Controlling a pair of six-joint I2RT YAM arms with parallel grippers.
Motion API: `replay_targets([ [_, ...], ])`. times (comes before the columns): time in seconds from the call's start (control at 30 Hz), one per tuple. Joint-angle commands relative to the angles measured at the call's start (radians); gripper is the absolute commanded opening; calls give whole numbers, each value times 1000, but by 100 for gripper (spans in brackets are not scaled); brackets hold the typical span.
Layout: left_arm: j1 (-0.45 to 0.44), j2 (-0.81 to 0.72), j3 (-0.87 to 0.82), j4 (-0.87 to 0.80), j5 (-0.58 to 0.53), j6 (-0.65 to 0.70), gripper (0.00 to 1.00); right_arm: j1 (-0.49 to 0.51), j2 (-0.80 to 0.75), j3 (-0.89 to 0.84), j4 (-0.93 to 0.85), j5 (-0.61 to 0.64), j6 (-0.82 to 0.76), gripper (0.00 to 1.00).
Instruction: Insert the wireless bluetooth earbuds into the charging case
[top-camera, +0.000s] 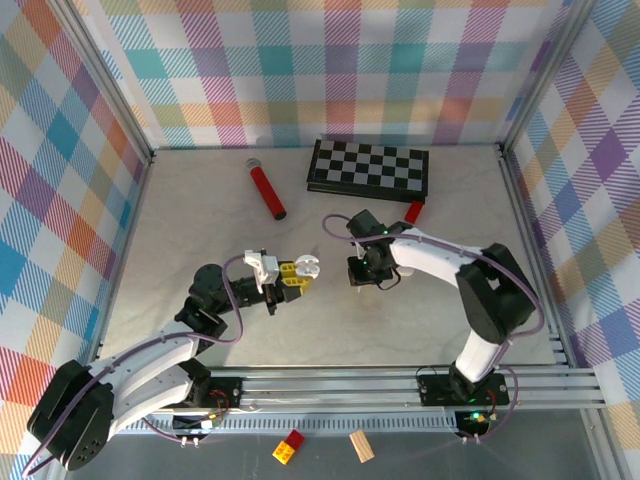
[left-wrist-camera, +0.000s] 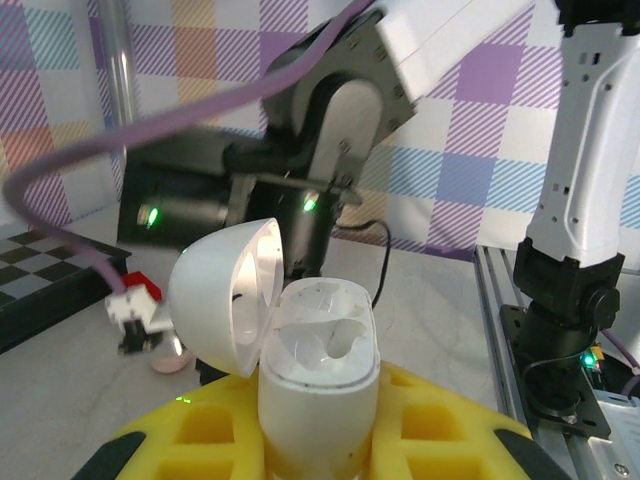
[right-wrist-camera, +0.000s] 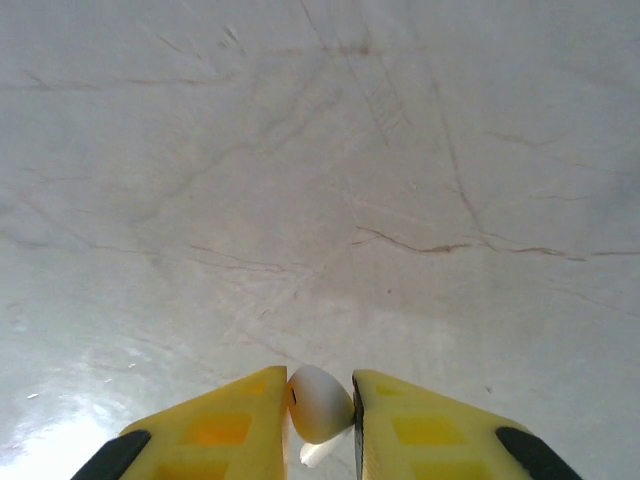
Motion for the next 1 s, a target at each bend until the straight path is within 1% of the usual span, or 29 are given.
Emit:
replay_targets([
  [0.0,10,18,38,2,22,-3,8,-3,-112,-40,62,54,-20,21],
  [0.1,9,41,51,2,37,1,8,-2,-210,-69,87,80,-35,21],
  [0.23,9,74,71,23,52,-1,8,-2,-316,-63,63,113,-62,21],
  [0.4,3,122,111,-2,59,14,8,1,-444,-63,72,113,-94,21],
  [0.57,-27,181,161,-22,50,36,8,9,-563,-104,142,112,-139,21],
  [0.77,-52,261,206,-11,52,38,8,21,-707,-172,262,66,-178,21],
  [0.97,-79,318,249,-15,60,37,8,49,-766,-181,295,35,-207,22],
])
